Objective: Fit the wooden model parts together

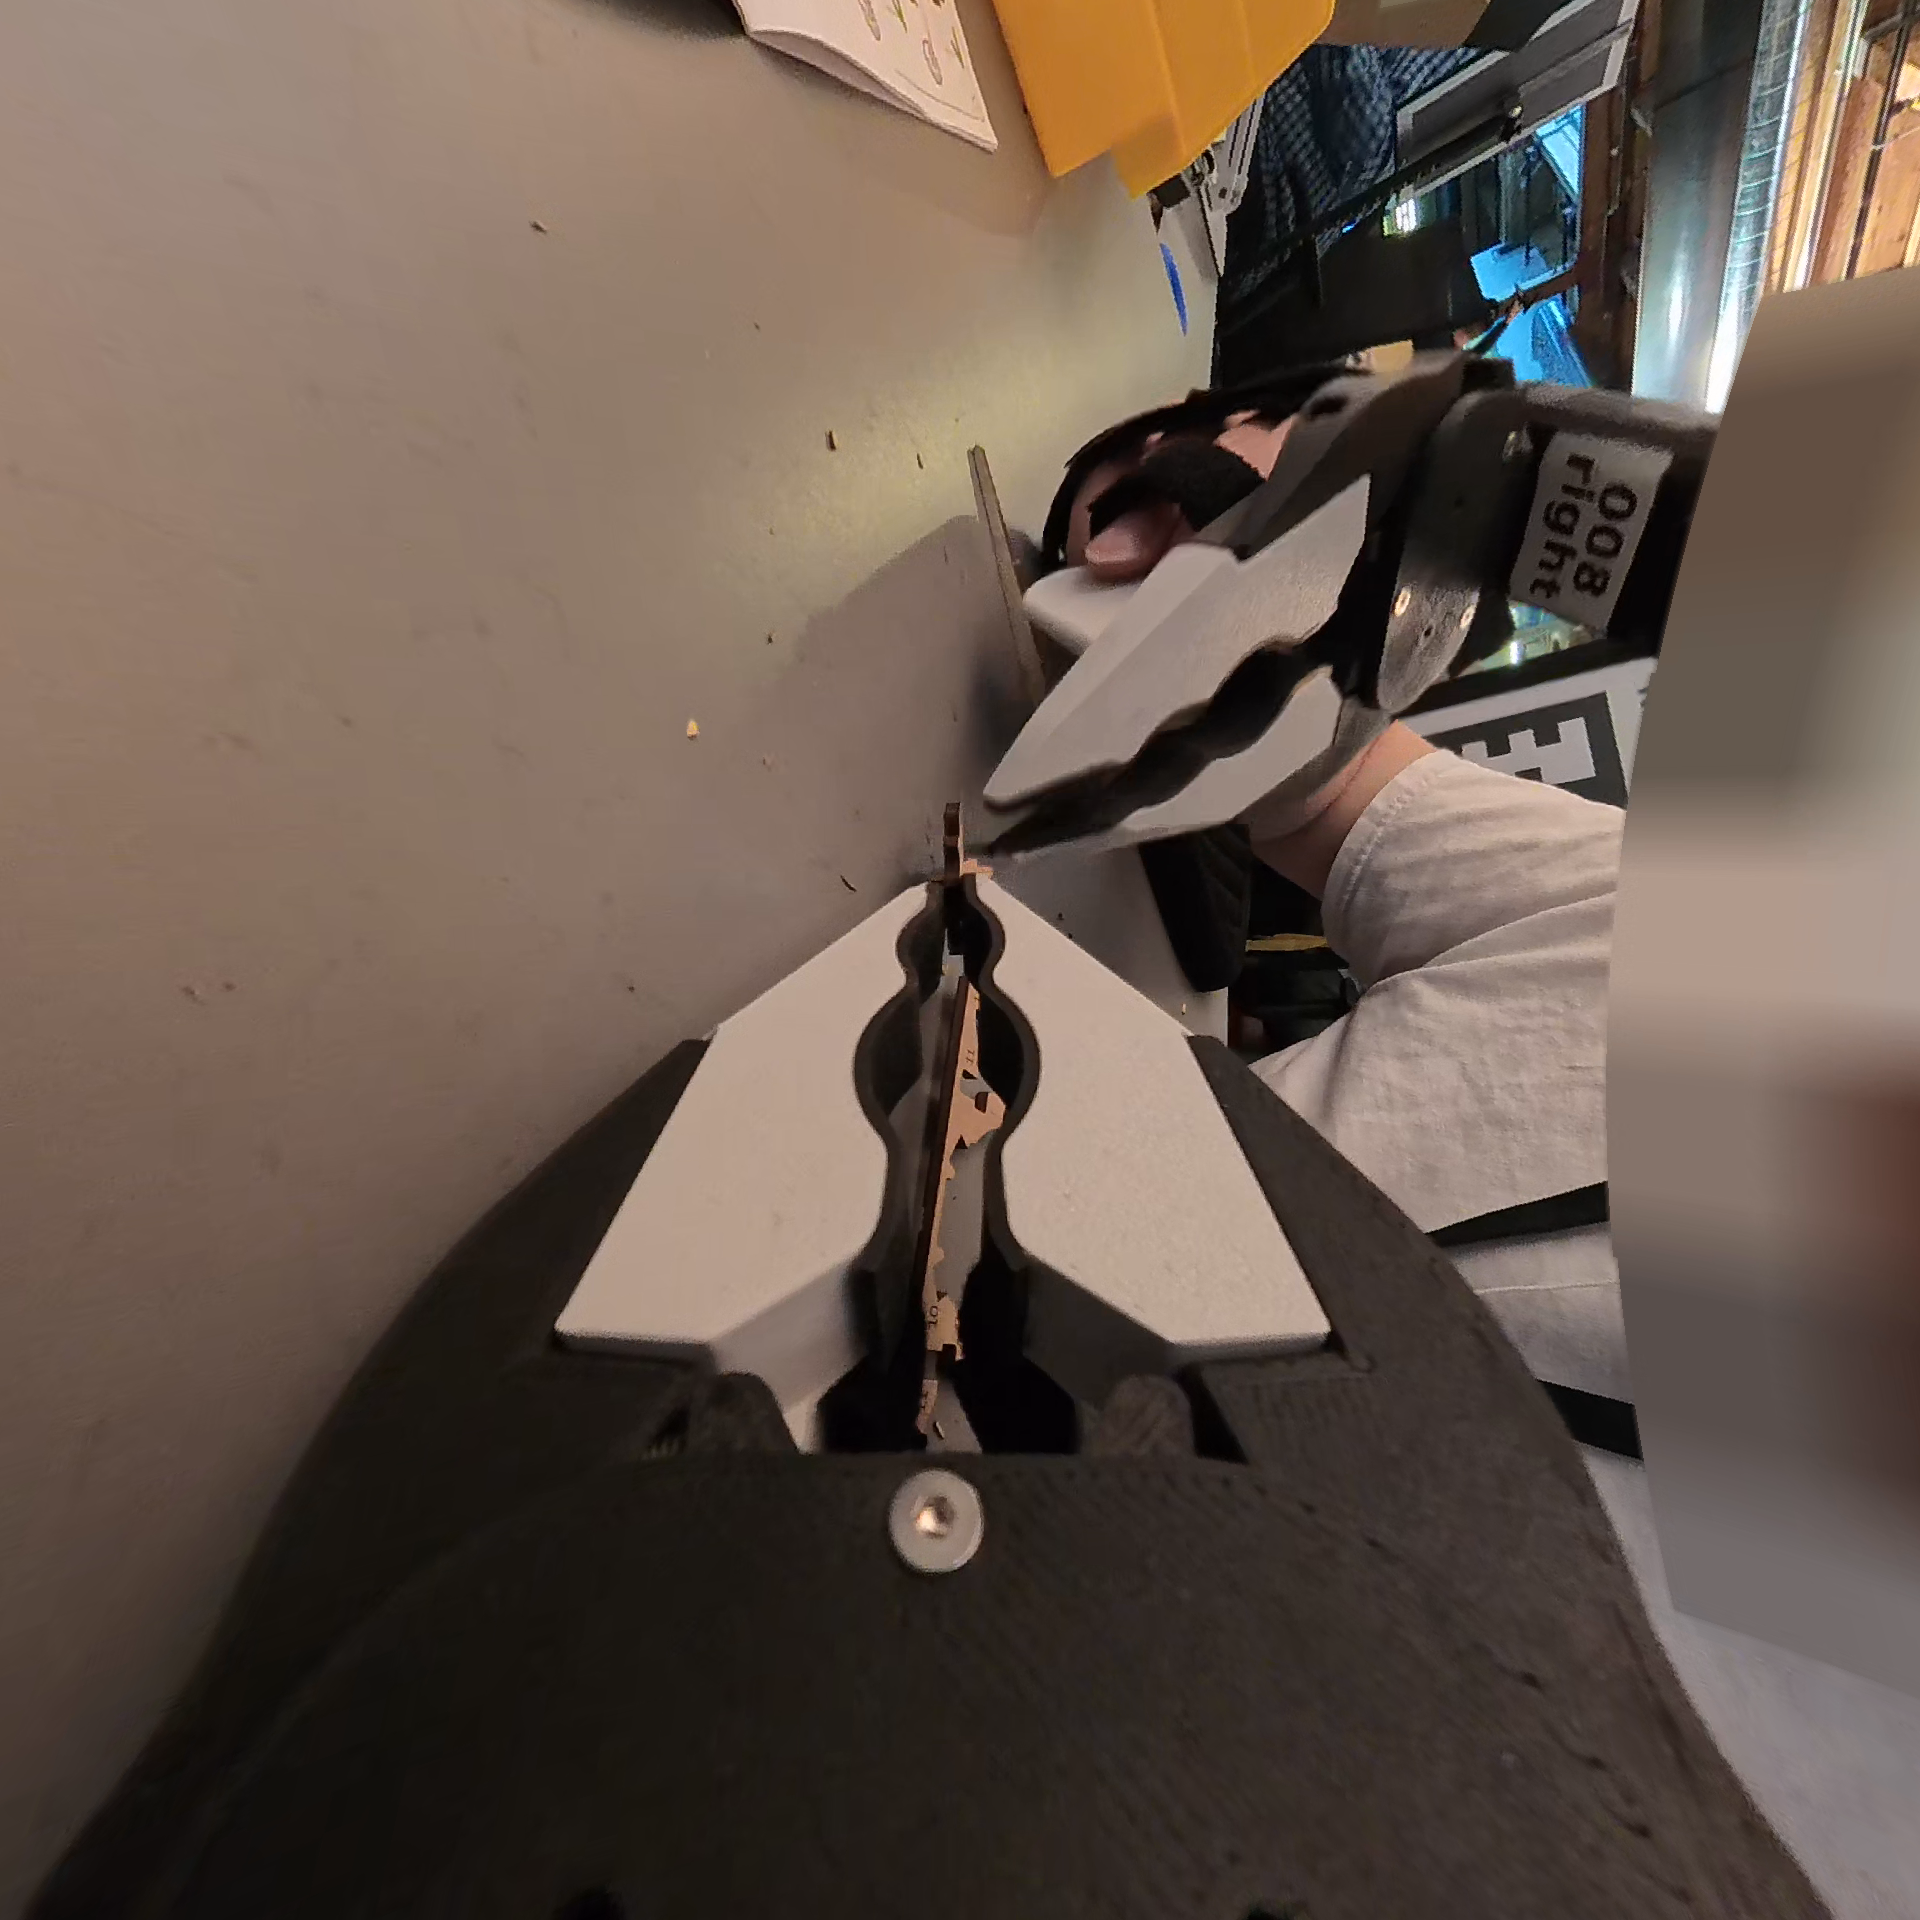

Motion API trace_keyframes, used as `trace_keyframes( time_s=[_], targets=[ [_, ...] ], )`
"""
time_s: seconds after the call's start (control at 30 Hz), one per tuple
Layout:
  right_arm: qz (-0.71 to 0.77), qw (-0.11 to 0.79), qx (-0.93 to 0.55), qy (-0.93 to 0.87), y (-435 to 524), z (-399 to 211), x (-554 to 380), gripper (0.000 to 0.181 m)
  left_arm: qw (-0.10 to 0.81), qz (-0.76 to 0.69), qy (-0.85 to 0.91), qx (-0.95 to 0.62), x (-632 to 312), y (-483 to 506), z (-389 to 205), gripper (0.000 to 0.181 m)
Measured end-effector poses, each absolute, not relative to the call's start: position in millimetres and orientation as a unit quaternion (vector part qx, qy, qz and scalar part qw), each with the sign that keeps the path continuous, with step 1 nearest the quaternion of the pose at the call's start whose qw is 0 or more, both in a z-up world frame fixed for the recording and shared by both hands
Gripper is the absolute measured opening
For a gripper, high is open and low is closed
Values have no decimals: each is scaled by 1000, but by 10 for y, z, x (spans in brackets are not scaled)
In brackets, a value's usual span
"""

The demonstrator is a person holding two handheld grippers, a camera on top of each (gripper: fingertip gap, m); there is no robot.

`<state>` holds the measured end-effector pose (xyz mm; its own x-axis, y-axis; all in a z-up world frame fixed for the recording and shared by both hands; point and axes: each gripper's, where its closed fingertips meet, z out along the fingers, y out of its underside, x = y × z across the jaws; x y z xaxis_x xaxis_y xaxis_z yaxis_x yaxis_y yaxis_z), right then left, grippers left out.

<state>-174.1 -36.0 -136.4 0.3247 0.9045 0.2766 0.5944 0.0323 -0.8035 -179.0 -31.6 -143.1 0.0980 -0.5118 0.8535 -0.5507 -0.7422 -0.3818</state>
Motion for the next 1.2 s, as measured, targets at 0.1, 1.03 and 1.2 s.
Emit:
trace_keyframes(
  time_s=[0.1, 1.03, 1.2],
  targets=[
    [209, 437, -697, -529, -356, -1303, -1617, 6, 13, 568, -357, 742, -1792, -307, -1429, 0],
    [359, 184, -656, -638, -1396, -1301, -1130, 15, -175, 535, -354, 747, -1838, 208, -1163, 19],
    [353, 122, -651, -661, -1635, -1393, -1108, 18, -178, 550, -353, 736, -1812, 185, -1117, 17]
  ],
)
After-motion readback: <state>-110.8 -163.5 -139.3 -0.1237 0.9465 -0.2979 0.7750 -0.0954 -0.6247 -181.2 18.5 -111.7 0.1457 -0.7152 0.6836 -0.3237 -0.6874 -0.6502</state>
